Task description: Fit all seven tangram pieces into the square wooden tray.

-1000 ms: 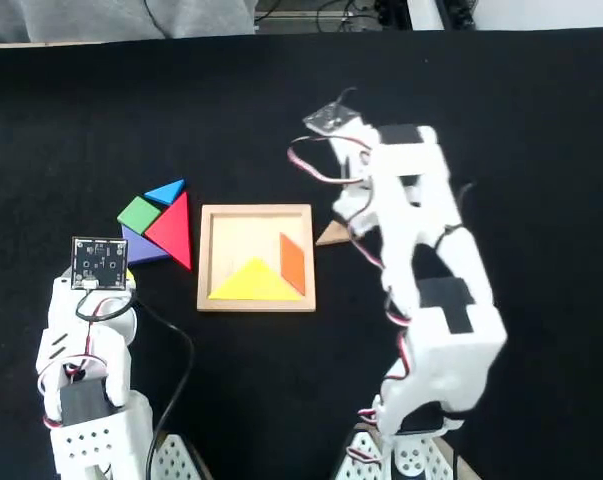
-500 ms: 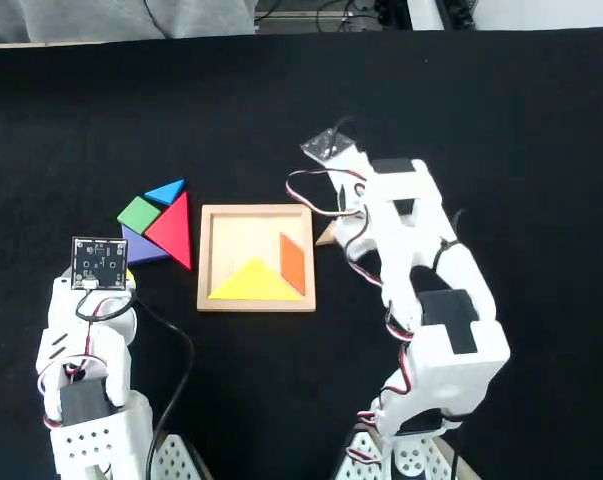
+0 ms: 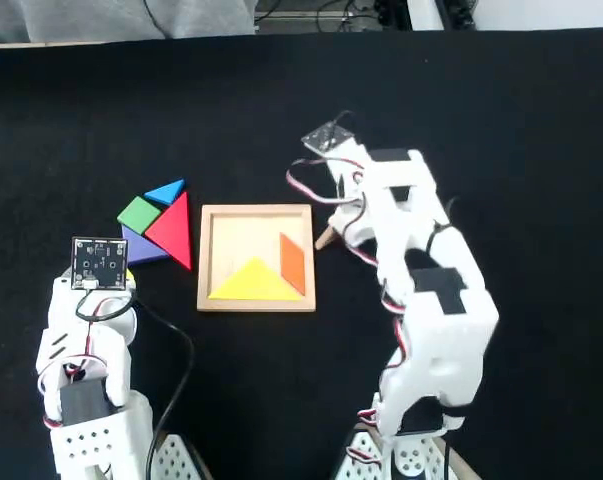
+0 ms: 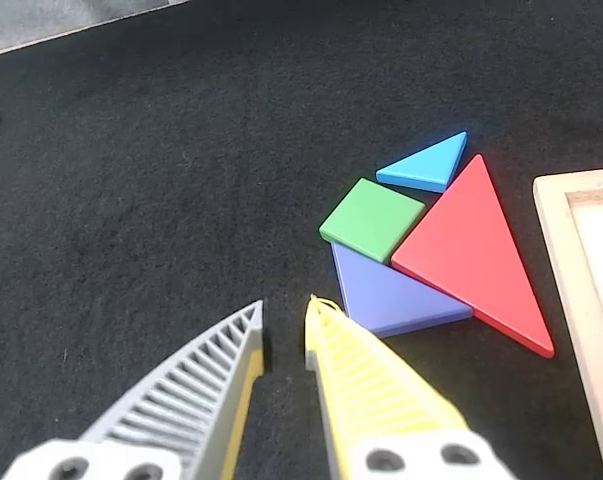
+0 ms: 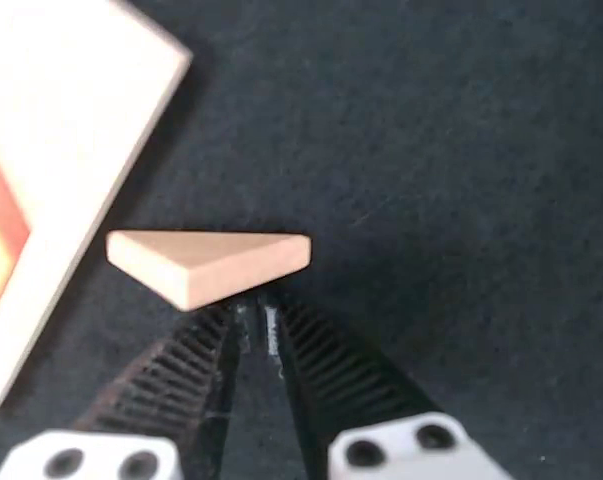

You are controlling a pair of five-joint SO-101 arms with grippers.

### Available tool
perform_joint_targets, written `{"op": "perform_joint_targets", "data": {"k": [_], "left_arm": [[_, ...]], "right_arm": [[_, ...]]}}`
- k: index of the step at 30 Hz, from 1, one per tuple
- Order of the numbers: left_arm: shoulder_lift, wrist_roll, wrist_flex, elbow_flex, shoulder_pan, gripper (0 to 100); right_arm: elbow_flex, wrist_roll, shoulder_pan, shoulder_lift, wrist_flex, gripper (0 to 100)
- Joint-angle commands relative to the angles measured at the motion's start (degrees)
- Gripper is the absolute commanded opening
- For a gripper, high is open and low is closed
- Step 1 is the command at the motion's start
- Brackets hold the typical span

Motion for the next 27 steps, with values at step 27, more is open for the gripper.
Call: {"op": "perform_joint_targets", "data": {"k": [27], "left_arm": [[-0.44,0.00,-0.44,1.10,0.22,8]], "right_arm": [[-28.70,-17.58,-7.65,8.13,12.84,1.2]]}}
